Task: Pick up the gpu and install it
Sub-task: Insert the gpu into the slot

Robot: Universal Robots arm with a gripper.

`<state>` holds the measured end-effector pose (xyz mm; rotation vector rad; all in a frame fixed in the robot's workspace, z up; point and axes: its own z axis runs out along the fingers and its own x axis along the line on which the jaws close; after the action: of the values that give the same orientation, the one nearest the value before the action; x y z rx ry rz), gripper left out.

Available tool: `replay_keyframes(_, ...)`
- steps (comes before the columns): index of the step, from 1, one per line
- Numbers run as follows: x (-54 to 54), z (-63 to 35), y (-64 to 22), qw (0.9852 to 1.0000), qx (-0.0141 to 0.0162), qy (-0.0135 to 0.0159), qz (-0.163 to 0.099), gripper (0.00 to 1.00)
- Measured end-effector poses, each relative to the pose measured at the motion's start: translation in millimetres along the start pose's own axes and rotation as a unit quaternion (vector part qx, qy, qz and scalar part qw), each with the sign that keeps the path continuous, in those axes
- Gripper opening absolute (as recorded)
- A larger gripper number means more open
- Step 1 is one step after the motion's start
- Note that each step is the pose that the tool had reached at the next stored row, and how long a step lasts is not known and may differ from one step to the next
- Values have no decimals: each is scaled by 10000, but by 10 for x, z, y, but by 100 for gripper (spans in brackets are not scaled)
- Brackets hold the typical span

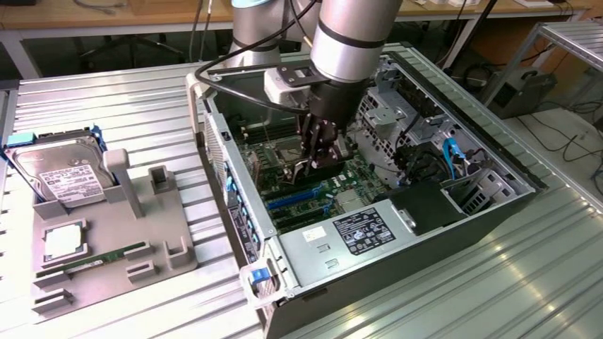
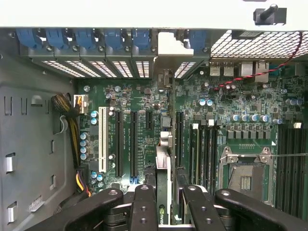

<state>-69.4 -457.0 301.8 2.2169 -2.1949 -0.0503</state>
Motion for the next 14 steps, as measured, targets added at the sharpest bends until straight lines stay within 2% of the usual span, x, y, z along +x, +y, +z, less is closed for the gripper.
replay_keyframes(8,0,38,37,10000,6,6,0,26)
replay_keyframes(10,0,53,46,10000,18,9,0,26)
replay_keyframes(14,-8,112,55,10000,63,12,0,26)
